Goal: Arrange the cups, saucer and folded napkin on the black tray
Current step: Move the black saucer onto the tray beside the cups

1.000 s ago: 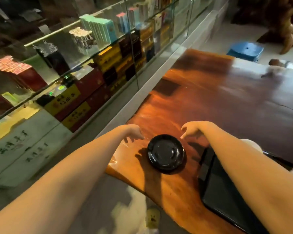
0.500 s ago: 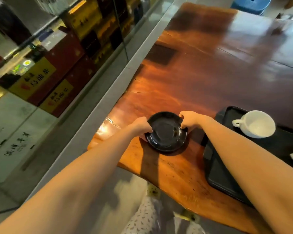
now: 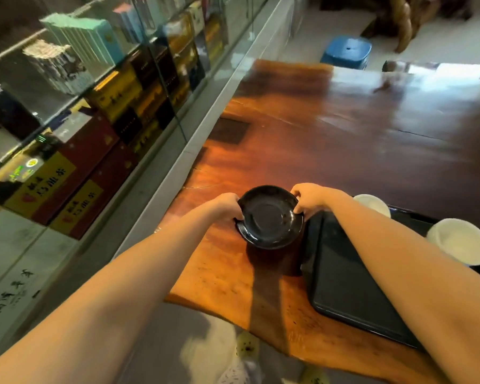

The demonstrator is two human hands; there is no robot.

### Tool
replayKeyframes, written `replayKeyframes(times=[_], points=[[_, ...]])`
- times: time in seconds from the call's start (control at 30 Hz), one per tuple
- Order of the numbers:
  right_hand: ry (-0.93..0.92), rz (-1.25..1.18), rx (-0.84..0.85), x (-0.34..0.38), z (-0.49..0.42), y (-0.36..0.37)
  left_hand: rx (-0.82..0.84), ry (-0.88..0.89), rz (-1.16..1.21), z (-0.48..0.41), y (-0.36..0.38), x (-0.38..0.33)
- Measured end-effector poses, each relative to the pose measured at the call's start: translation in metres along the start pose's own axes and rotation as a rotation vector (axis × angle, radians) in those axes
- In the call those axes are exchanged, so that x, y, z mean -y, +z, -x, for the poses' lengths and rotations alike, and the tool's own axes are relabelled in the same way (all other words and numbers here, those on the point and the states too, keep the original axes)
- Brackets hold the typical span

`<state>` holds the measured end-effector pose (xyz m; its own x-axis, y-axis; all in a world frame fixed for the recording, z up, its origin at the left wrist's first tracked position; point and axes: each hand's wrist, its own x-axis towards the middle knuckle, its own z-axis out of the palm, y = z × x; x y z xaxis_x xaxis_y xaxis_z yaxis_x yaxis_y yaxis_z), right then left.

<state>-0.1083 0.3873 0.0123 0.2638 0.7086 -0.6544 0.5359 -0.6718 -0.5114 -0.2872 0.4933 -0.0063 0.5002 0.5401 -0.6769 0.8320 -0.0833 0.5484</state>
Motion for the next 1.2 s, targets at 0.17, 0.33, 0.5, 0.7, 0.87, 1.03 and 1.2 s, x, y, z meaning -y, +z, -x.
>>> replayKeyframes(times=[0.17, 0.33, 0.5, 0.7, 0.87, 1.03, 1.2], points=[[0.016, -0.140, -0.071, -0.016, 0.041, -0.048, -0.009, 0.132, -0.092, 0.015, -0.002, -0.058], [0.015, -0.143, -0.165, -0.045, 0.087, -0.088, 0.013, 0.229, -0.117, 0.036, 0.014, -0.120], [0.036, -0.178, -0.235, -0.098, 0.134, -0.115, 0.063, 0.320, -0.157, 0.050, 0.053, -0.177], [0.089, -0.198, -0.326, -0.176, 0.186, -0.128, 0.165, 0.334, -0.162, 0.065, 0.120, -0.231], [0.149, -0.323, -0.356, -0.246, 0.218, -0.116, 0.215, 0.349, -0.222, 0.077, 0.185, -0.253], [0.198, -0.418, -0.345, -0.300, 0.237, -0.092, 0.272, 0.298, -0.140, 0.083, 0.247, -0.252], [0.256, -0.470, -0.332, -0.335, 0.236, -0.056, 0.322, 0.218, -0.117, 0.074, 0.291, -0.233]])
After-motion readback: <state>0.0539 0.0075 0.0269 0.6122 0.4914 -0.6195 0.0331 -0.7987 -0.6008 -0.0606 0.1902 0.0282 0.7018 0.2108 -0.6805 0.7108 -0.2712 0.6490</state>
